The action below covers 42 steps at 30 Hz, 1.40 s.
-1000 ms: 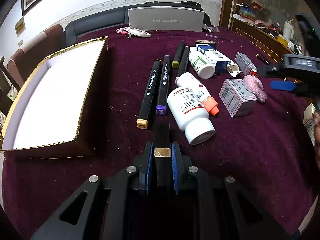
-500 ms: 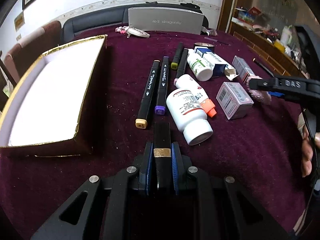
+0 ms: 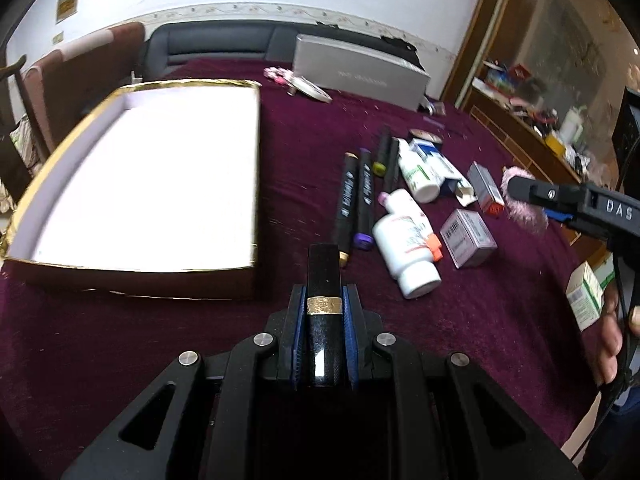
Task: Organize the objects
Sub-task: 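Carry the pom-pom and lipstick into the white tray box and release both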
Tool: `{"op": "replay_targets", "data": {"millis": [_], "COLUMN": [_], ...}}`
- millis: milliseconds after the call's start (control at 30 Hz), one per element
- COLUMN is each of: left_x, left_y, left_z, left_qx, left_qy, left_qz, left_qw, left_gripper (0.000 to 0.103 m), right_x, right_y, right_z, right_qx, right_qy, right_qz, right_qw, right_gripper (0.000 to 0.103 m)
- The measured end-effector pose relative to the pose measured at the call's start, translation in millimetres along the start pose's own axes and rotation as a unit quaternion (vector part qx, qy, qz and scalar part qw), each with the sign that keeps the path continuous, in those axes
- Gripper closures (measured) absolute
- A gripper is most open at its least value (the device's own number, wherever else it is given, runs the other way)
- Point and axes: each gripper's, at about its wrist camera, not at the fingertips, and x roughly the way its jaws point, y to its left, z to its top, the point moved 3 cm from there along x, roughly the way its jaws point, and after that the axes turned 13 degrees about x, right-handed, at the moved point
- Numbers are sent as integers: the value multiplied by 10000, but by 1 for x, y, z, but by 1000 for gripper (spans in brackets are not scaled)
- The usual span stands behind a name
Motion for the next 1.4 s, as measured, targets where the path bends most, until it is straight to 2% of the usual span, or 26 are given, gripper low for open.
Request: {"op": "replay_targets", "data": {"millis": [267,567,767,933,1000,1100,1200,1400], "left_x": [-39,-48,-18,13,30,51,63,76], "left_y": [53,139,178,213,226,241,248,261], "left_z": [9,37,66,89,96,100,103,101], "left_qx": [-224,-318,-344,-398,-325,-296,-325,-502], "left_qy": [-392,-228,-16,156,362,593,620,616], "left_qz": [335,724,612,764,764,909,941,906], "left_qw": [9984,9966,9975,9962,9959,9937,9931,9927], "left_gripper": [88,88,88,88,88,88,88,88], "right_x": [22,67,122,172,195,227,262,300], "right_y": [65,156,206,238,249,259,267,285], "right_z": [-7,4,32,49,58,69,78,80], "right_qx": [-485,-949,-887,-853,-783,-629,-428,-418], "right_qy": [442,921,1212,1335,1411,1532,1679,1777], "right_qz": [479,845,849,747,768,714,716,603], "right_qw": [9967,9876,9850,9845,9839,9836,9823,9813], "right_gripper": [64,64,64,64,63,63,63,63]}}
